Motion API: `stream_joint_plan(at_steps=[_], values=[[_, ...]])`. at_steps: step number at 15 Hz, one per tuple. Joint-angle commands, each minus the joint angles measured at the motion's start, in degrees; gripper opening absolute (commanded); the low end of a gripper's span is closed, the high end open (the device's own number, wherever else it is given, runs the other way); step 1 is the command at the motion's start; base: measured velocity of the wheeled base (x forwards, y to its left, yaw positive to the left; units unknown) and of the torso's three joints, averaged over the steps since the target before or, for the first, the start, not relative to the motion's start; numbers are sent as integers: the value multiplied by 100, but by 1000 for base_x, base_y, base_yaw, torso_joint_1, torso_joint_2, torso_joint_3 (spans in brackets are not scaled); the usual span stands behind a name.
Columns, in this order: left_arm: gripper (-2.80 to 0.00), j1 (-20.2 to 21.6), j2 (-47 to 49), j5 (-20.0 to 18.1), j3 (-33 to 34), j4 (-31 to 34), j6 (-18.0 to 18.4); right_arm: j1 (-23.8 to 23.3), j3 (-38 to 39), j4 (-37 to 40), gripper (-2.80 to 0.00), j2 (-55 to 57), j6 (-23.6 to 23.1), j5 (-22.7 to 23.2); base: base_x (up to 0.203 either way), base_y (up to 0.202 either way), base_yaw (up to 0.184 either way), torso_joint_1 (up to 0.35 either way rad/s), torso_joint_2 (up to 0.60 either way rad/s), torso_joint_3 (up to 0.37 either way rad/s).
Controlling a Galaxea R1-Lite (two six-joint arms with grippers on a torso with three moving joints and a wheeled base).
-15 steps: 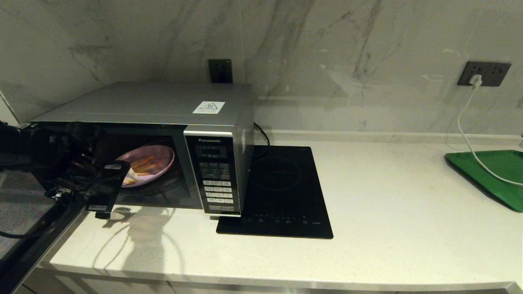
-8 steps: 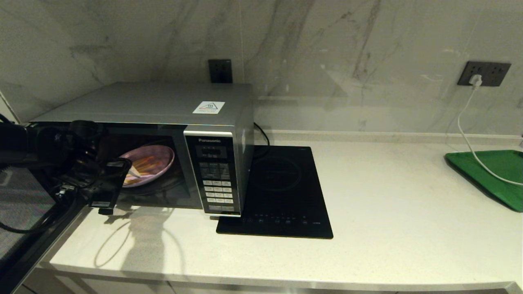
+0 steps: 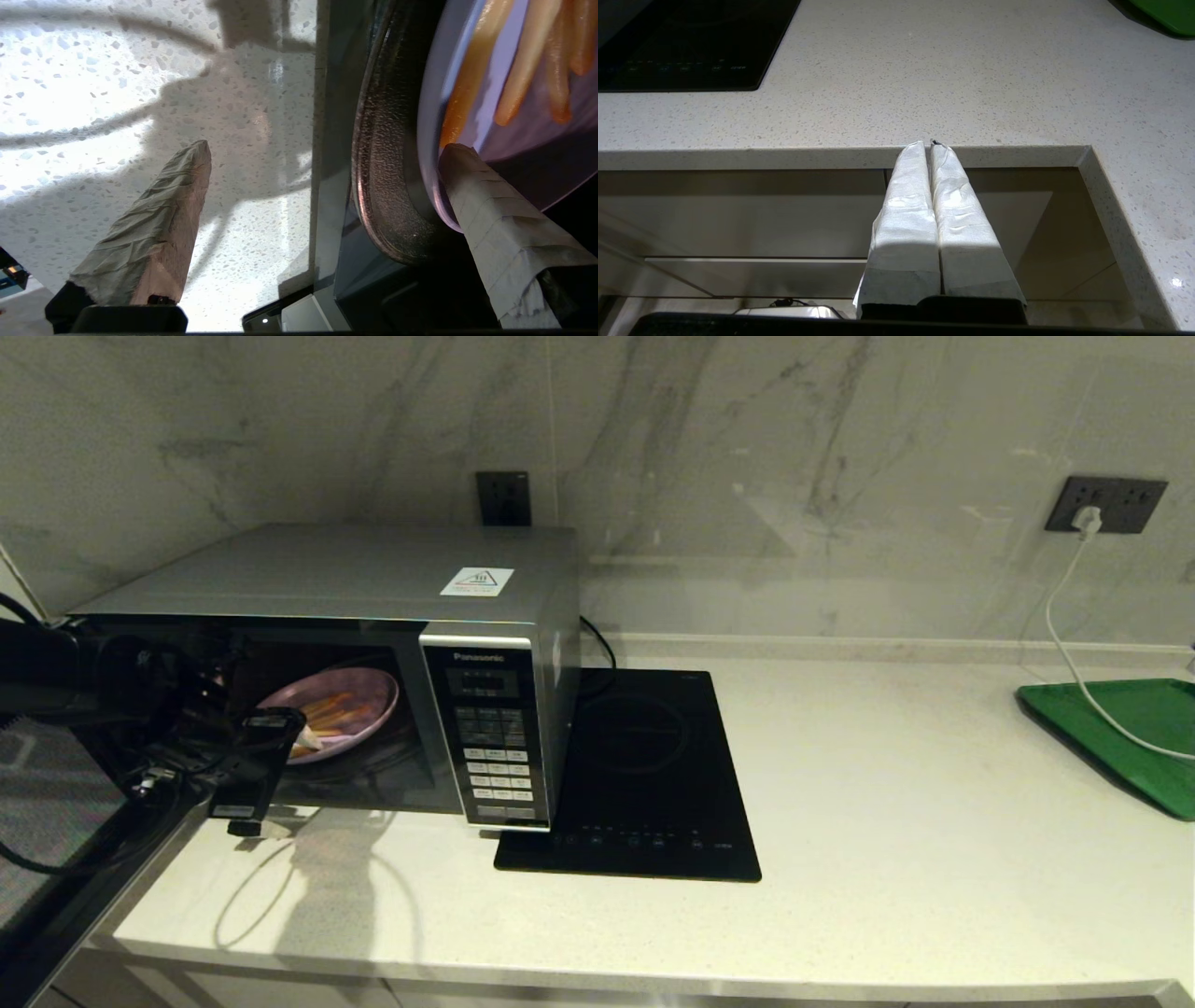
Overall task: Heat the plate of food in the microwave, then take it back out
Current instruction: Take the plate out of the microwave
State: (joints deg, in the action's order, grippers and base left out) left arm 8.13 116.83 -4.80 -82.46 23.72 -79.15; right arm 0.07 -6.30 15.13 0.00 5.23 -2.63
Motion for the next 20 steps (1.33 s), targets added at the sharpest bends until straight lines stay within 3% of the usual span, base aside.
stream_joint_plan(at_steps=[1,10,11,20], values=[[0,4,5,-2,67,18,-25,1,-1,8,-280,0,4,0,0,0,0,0,0,0],[0,-5,-157,-3,362,10,22,1,1,8,-280,0,4,0,0,0,0,0,0,0],[-280,-5,-209,-3,359,10,68,1,-3,8,-280,0,4,0,0,0,0,0,0,0],[-280,-5,-293,-3,309,-17,199,1,2,8,-280,4,4,0,0,0,0,0,0,0]])
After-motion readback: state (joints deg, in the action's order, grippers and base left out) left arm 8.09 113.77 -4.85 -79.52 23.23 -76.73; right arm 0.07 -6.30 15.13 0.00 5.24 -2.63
